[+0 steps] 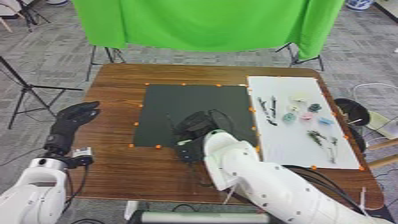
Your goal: Arrange flowers
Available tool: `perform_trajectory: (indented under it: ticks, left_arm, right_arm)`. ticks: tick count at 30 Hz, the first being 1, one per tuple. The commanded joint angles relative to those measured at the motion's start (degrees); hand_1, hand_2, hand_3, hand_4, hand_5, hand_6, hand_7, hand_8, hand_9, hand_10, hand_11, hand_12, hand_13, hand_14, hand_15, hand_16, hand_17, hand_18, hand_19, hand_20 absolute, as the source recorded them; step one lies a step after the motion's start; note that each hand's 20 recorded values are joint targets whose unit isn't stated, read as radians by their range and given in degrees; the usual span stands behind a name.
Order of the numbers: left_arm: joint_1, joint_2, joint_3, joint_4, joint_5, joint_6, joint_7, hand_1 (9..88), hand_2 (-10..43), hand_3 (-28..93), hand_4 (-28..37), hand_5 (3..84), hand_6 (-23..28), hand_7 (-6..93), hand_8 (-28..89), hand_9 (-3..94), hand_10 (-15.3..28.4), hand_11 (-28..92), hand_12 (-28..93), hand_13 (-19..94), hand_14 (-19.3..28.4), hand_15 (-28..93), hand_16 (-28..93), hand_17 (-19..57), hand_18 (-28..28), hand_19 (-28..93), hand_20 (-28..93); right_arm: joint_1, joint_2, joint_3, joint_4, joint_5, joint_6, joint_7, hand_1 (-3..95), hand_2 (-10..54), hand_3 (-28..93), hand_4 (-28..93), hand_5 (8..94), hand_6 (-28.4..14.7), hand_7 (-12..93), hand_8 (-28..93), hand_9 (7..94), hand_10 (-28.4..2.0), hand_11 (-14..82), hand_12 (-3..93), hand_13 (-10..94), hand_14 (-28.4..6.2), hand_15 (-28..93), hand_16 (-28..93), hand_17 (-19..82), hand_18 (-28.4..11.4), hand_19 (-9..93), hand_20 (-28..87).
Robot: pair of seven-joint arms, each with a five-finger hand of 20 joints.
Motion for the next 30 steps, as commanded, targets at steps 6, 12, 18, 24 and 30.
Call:
perform_trajectory:
  ticks: [6, 12, 18, 24, 30]
  left_arm:
    - [-1.6, -0.01, 2.22, 0.63, 0.22, -0.61, -0.22, 32.9, -9.5, 67, -20.5, 46.4, 1.5, 19.7, -9, 46.3, 11.9, 22, 13, 35, 13.8, 16, 1, 6.8, 10.1, 8, 18]
    - [-3.1, 0.12, 4.01, 1.21, 0.4, -1.11, -0.28, 33.0, -9.5, 67, -20.5, 46.5, 1.5, 19.6, -9, 46.3, 11.9, 22, 13, 35, 13.7, 16, 1, 6.8, 10.2, 9, 18]
    - [-5.5, 0.3, 6.26, 2.14, 0.31, -1.57, 0.04, 32.9, -9.5, 67, -20.3, 46.4, 1.5, 19.6, -9, 46.2, 11.9, 22, 13, 35, 13.8, 16, 1, 6.7, 10.3, 9, 18]
    - [-7.1, 0.1, 7.65, 2.86, 0.35, -2.03, -0.06, 32.8, -9.5, 67, -20.4, 46.4, 1.6, 19.5, -9, 46.2, 12.0, 22, 13, 35, 13.8, 16, 1, 6.6, 10.3, 9, 18]
    - [-7.6, -0.51, 8.49, 3.25, 0.07, -1.91, 0.22, 32.9, -9.5, 67, -20.5, 46.5, 1.5, 19.6, -9, 46.3, 11.9, 22, 13, 35, 13.8, 16, 1, 6.6, 10.3, 9, 18]
  right_arm:
    - [1.7, -2.9, -0.7, 3.7, 4.2, 6.3, -0.4, 64.3, -9.5, 58, -1, 72.6, -5.4, 49, 3, 93.6, -12.2, 18.8, 40.3, 94, -2.2, 51, 15, 79, -3.1, 74, 38]
    - [2.0, -4.2, -0.6, 5.1, 4.9, 7.8, -0.5, 64.5, -9.5, 58, -1, 72.3, -5.2, 50, 2, 93.7, -12.9, 18.1, 37.6, 94, -2.6, 49, 15, 79, -3.5, 73, 35]
    - [2.3, -5.1, -0.8, 6.2, 5.8, 9.1, -1.5, 64.7, -9.5, 58, -1, 72.2, -5.1, 50, 2, 93.7, -12.9, 17.9, 36.8, 94, -2.9, 48, 14, 79, -3.6, 73, 34]
    - [2.7, -5.4, -1.0, 6.6, 7.6, 10.0, -2.6, 64.8, -9.5, 57, -1, 72.1, -5.1, 50, 1, 93.7, -12.9, 17.7, 36.4, 94, -3.0, 48, 14, 78, -3.8, 74, 33]
    - [2.8, -5.6, -1.5, 6.8, 10.4, 10.5, -5.1, 64.9, -9.5, 57, -2, 71.4, -5.0, 51, 1, 93.7, -12.9, 17.0, 36.4, 94, -3.1, 48, 14, 78, -3.8, 74, 31]
